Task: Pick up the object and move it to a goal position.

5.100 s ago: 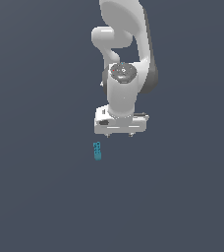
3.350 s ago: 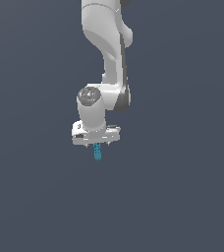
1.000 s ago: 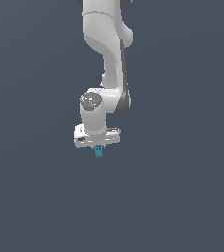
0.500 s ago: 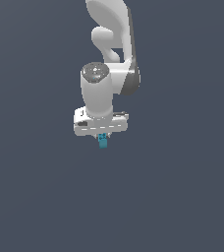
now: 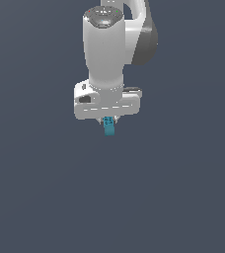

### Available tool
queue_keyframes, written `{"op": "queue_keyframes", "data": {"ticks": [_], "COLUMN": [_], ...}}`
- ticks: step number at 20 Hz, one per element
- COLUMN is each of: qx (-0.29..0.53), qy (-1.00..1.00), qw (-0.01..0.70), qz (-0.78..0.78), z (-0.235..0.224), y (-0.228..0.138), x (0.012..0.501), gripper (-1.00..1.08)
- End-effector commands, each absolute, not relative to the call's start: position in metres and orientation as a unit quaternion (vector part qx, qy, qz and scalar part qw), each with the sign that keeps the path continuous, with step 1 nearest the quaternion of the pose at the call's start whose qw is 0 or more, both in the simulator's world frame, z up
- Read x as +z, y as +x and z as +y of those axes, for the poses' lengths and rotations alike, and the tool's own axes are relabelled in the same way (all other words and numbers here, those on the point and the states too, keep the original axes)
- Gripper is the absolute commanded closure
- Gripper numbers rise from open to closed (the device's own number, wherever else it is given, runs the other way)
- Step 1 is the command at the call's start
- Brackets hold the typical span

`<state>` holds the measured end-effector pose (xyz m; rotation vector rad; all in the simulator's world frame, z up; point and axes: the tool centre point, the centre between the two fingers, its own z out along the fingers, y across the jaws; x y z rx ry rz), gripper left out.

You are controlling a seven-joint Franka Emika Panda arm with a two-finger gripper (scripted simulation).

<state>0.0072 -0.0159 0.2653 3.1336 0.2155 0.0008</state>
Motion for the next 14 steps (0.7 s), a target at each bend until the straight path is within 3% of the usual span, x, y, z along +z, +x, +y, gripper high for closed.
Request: {"op": "queue_keyframes", "data": {"ticks": [1, 14], "qx": [0.0, 0.0], "qy": [0.998, 0.998], "qw": [0.0, 0.0], "qz": [0.068, 0.069], "z": [-0.011, -0.001], "y": [0.009, 0.015], "x": [0.286, 0.329], "gripper": [1.08, 1.08]}}
